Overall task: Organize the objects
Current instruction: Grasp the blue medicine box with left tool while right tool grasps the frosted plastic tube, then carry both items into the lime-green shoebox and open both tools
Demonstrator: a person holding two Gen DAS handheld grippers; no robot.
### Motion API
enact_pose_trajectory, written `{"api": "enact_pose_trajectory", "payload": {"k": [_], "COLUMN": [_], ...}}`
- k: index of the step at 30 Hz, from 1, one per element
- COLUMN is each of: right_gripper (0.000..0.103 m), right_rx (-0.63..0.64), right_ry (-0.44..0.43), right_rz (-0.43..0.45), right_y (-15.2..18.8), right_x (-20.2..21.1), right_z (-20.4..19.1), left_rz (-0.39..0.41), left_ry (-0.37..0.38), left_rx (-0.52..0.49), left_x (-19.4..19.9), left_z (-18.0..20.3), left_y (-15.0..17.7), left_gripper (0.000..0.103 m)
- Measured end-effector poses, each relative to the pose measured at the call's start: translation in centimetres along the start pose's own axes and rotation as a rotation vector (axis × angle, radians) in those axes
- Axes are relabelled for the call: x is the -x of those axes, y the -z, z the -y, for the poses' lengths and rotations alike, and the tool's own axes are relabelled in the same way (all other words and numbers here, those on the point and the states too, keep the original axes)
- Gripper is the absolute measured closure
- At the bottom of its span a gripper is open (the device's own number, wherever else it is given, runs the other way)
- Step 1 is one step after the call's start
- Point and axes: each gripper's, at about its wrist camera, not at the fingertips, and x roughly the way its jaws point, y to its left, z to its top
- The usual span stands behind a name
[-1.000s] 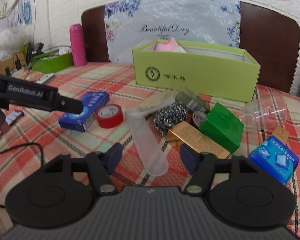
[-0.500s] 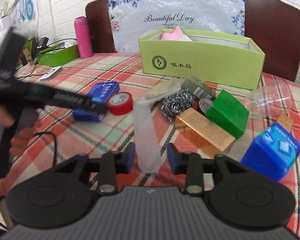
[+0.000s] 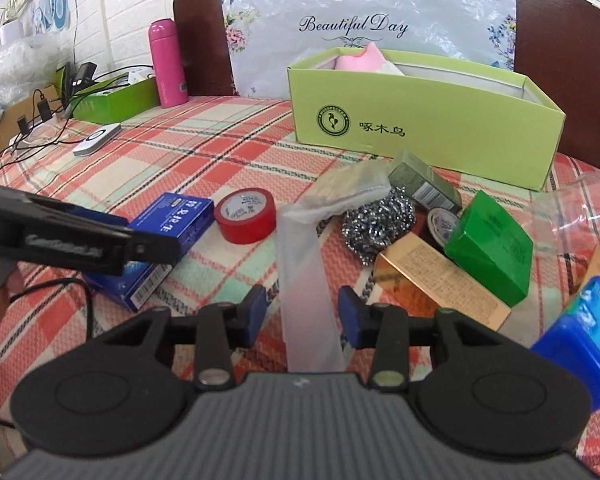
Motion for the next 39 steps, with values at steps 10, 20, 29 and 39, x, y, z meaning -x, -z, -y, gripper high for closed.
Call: {"api": "enact_pose_trajectory", "payload": {"k": [10, 20, 29, 39], "right_gripper": [0.076, 0.076, 0.076, 0.076], "right_rx": [0.046, -0.005, -0.032, -0.147], "right_ry": [0.004, -0.113, -0.023, 0.141], "right_rz": [0.005, 0.032, 0.215, 0.283], "right_y": [-0.3, -0.5, -5.8, -12.2], "right_x": [-0.9, 3.5, 7.3, 4.9], "right_z": [-0.4, -0.3, 2.9, 10.9], "left_rz": [0.022, 0.088, 0.255, 0.33], "left_ry": [-0.015, 0.07, 0.186, 0.272], "left_rx": [-0.025, -0.034, -0.092, -0.091], "left_x": [-0.3, 3.4, 4.8, 1.3], "left_z": [0.5, 0.8, 4.7, 9.3], "left_y": [0.5, -0.9, -7.4, -16.0], "left_gripper": [0.04, 0.042, 0.042, 0.042]}}
